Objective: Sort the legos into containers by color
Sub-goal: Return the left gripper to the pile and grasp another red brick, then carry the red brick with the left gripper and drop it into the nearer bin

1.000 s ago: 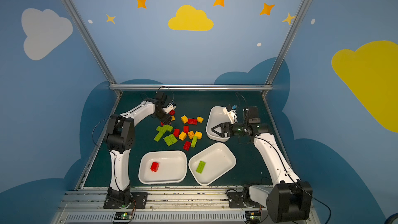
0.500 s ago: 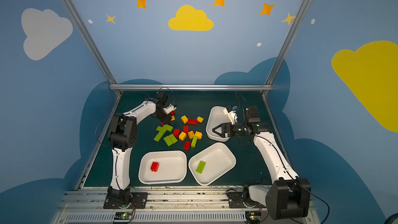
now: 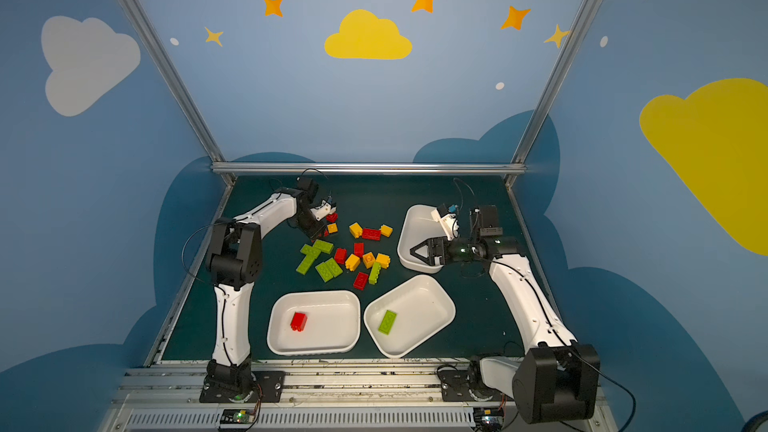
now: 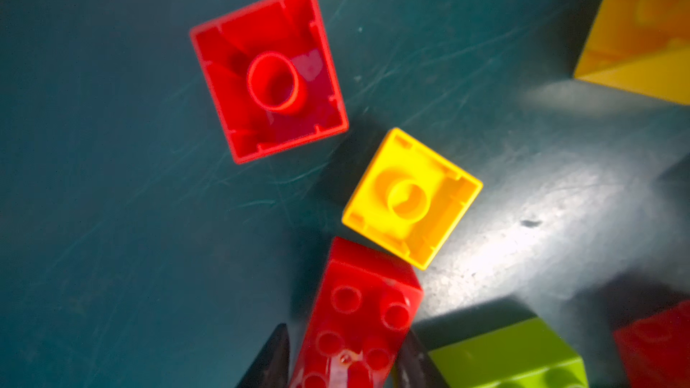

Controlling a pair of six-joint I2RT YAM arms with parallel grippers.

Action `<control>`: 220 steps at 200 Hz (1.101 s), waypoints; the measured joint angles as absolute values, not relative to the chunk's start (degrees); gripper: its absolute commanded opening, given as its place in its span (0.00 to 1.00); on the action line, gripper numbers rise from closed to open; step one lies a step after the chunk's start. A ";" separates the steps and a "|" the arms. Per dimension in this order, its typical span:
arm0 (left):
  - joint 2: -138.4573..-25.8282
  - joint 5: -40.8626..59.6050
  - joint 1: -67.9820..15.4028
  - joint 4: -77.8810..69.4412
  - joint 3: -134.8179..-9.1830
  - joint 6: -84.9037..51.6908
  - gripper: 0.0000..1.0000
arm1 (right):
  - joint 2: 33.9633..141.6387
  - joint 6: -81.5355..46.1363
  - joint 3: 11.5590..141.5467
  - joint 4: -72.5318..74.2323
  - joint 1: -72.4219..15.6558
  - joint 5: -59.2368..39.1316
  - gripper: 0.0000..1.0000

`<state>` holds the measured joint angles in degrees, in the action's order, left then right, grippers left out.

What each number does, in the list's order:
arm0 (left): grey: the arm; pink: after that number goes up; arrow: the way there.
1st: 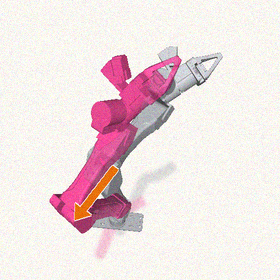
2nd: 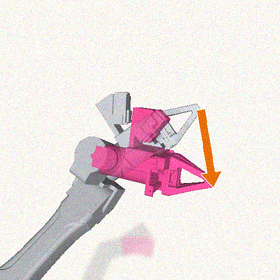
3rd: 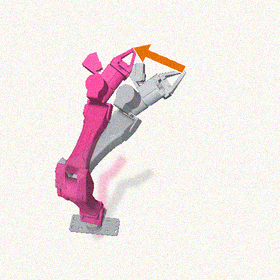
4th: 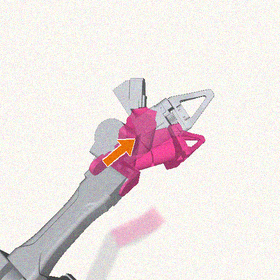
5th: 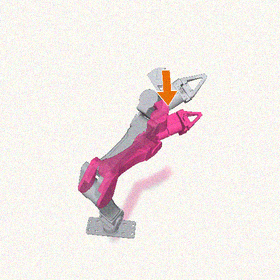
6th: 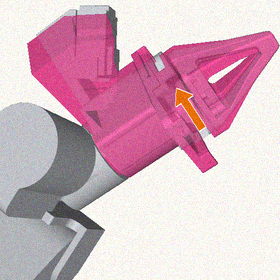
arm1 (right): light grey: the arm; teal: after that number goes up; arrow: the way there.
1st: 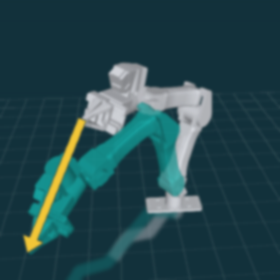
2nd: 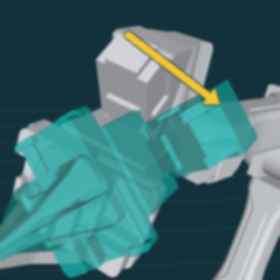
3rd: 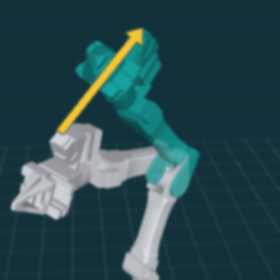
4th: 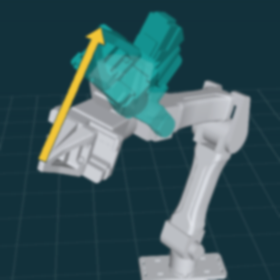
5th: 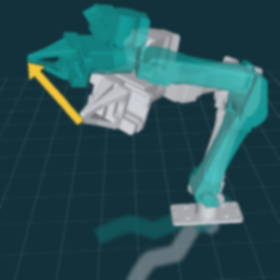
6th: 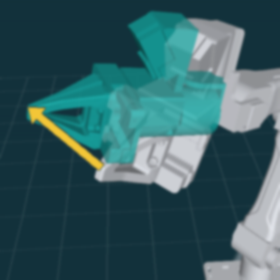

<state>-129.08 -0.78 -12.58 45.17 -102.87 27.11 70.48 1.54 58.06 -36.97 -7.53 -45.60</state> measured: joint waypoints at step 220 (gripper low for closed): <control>-90.48 6.00 -23.49 54.68 -83.81 -0.64 0.33 | 70.48 0.82 58.19 -34.63 -7.18 -47.48 0.89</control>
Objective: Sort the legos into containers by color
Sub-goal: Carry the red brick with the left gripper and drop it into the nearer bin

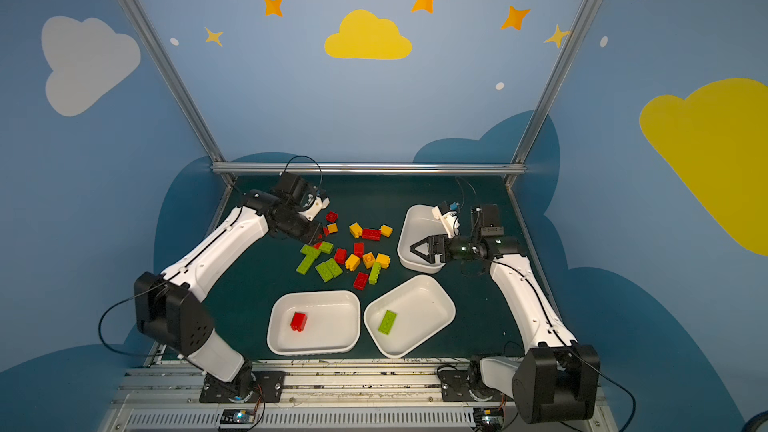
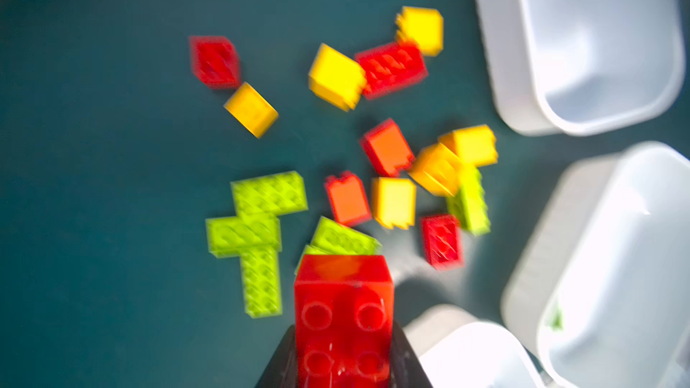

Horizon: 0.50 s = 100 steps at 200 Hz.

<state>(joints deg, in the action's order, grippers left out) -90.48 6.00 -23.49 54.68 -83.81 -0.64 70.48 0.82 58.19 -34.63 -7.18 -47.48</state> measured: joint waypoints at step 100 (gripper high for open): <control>-71.02 2.09 -46.59 50.48 -51.94 -34.79 0.34 | 70.48 1.13 58.17 -34.54 -7.90 -48.34 0.89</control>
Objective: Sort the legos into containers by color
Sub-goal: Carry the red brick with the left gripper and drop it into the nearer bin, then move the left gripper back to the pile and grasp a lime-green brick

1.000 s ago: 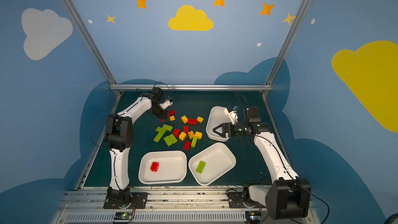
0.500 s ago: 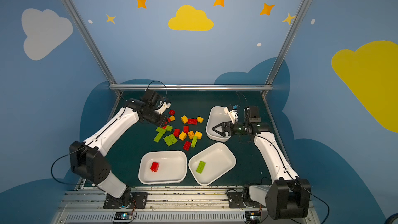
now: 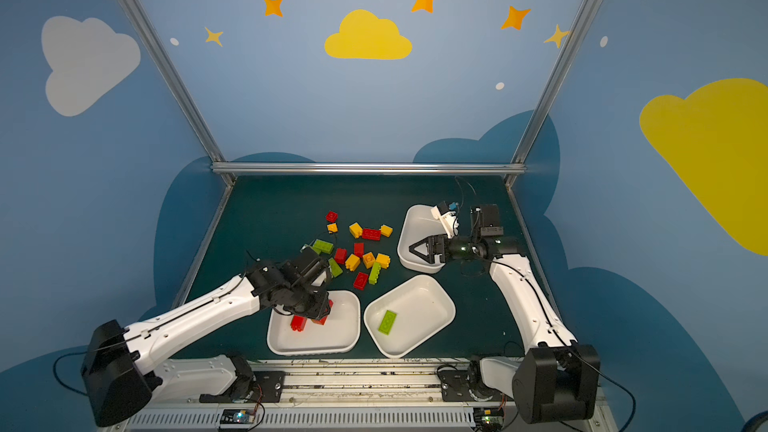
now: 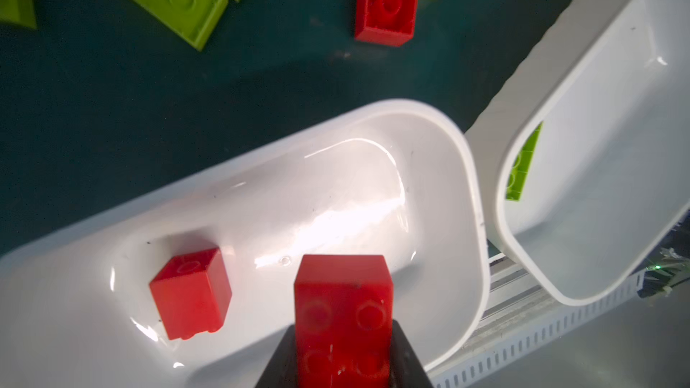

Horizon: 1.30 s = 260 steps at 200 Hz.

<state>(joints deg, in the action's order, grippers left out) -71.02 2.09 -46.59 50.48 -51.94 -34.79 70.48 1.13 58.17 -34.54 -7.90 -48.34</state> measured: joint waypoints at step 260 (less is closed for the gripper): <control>-70.39 -11.90 -36.36 51.57 -57.30 -32.93 0.75 | 70.35 1.06 58.17 -34.50 -9.23 -48.51 0.89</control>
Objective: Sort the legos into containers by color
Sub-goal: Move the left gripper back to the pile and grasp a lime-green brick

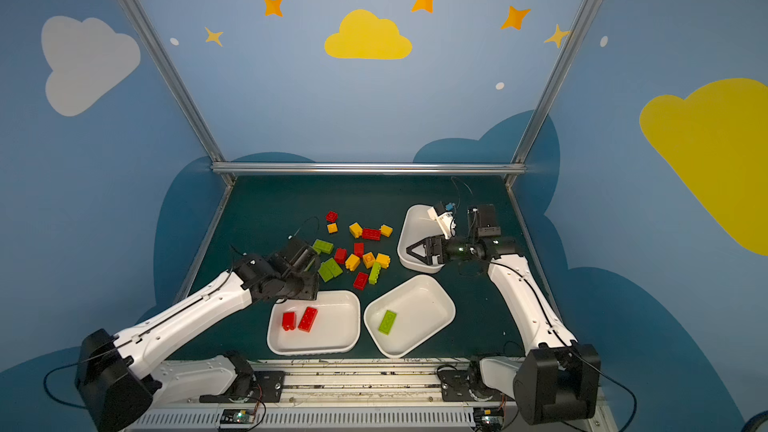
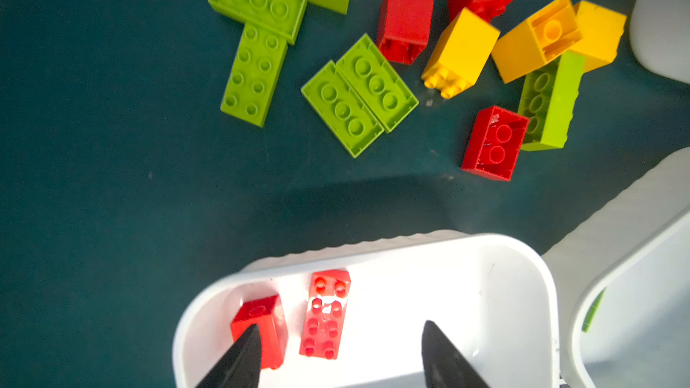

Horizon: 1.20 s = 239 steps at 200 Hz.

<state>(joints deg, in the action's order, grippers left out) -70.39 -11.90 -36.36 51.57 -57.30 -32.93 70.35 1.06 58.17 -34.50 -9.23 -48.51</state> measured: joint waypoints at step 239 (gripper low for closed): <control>-109.97 -1.74 -13.43 39.99 -72.58 5.63 0.42 | 70.37 0.45 58.17 -34.11 -9.26 -48.42 0.89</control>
<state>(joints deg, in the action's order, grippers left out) -109.97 -1.74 -13.43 39.99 -72.58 5.63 70.37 0.45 58.17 -34.11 -9.26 -48.42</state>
